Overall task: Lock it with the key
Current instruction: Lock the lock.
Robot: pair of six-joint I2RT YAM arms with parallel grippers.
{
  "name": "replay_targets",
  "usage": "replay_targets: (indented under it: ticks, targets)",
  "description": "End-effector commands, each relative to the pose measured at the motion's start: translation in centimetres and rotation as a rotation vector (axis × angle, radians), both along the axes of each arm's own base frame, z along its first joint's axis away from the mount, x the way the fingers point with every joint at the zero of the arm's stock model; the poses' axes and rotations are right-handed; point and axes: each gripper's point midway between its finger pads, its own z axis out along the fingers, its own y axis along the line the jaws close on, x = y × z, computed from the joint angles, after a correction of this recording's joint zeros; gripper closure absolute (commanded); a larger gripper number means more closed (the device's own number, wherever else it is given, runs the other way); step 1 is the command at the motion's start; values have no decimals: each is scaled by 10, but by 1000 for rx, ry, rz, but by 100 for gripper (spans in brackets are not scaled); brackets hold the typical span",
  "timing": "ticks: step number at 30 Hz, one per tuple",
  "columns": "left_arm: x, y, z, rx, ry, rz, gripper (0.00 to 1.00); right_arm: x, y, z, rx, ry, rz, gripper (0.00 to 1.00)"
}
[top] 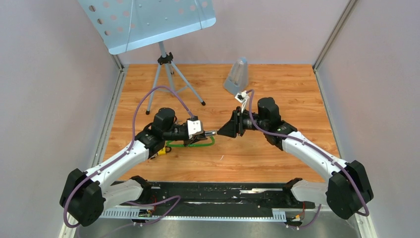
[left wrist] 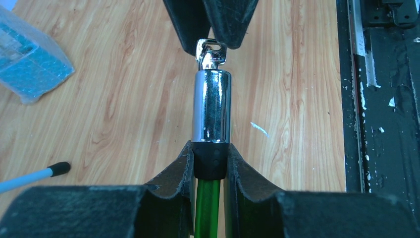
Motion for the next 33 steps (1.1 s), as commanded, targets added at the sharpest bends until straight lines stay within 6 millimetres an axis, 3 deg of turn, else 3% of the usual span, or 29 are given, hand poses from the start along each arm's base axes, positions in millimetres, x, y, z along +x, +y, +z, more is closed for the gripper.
replay_targets:
  ticks: [1,9,15,24,29,33]
  targets:
    - [-5,6,-14,37,79,12,100,11,9,28,58,-104,34,58]
    - [-2,9,-9,27,72,27,100,7,13,20,50,-128,114,69]
    - [-1,10,-10,31,77,35,100,-5,9,29,71,-257,184,71]
    - [-1,10,-9,32,77,34,100,-15,9,25,77,-334,269,96]
    - [-5,9,-10,37,110,14,100,1,4,18,47,-569,202,100]
    - [-10,8,-13,49,148,-3,100,5,2,28,80,-862,178,100]
